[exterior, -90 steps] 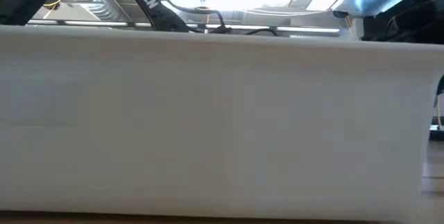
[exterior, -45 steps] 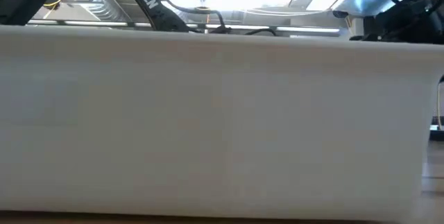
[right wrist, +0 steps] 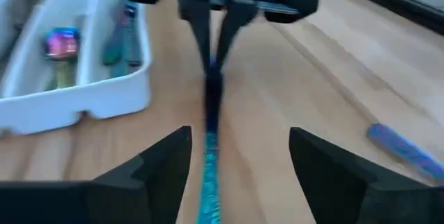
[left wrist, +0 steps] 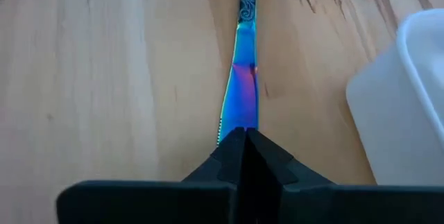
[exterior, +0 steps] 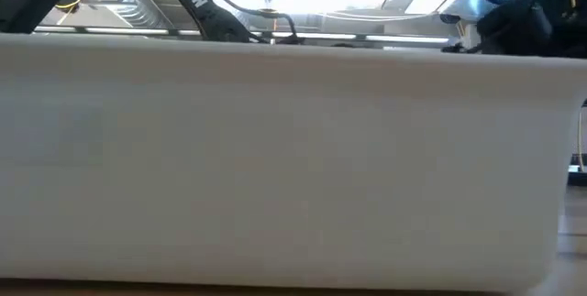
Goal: Sort silverware
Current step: Put the blue table knife into the white silverware tray
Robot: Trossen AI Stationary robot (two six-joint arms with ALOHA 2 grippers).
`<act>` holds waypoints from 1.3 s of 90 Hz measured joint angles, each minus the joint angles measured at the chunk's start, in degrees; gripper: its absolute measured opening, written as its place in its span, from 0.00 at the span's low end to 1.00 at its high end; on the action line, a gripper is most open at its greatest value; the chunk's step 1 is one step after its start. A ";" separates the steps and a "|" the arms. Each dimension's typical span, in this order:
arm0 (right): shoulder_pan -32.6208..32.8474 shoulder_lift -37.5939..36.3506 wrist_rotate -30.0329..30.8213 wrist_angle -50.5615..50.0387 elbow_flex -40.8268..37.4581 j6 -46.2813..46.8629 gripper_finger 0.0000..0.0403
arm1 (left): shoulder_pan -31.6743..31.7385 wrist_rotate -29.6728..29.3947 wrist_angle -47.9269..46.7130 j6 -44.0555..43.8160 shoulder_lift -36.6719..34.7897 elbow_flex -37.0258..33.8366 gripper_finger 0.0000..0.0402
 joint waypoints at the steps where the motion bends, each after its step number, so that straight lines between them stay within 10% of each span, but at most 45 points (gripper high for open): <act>1: 0.00 0.00 0.19 -0.70 0.46 -0.11 0.56 | 0.04 0.03 -0.18 0.00 -0.01 0.00 0.00; 74: -4.24 22.50 -6.56 16.92 11.14 -1.87 0.56 | 4.77 -0.79 6.77 -0.15 -8.24 -13.30 0.00; 117: -4.09 31.33 -6.24 30.78 2.81 -1.26 0.56 | 4.93 -1.19 5.73 -0.42 -9.39 -14.25 0.00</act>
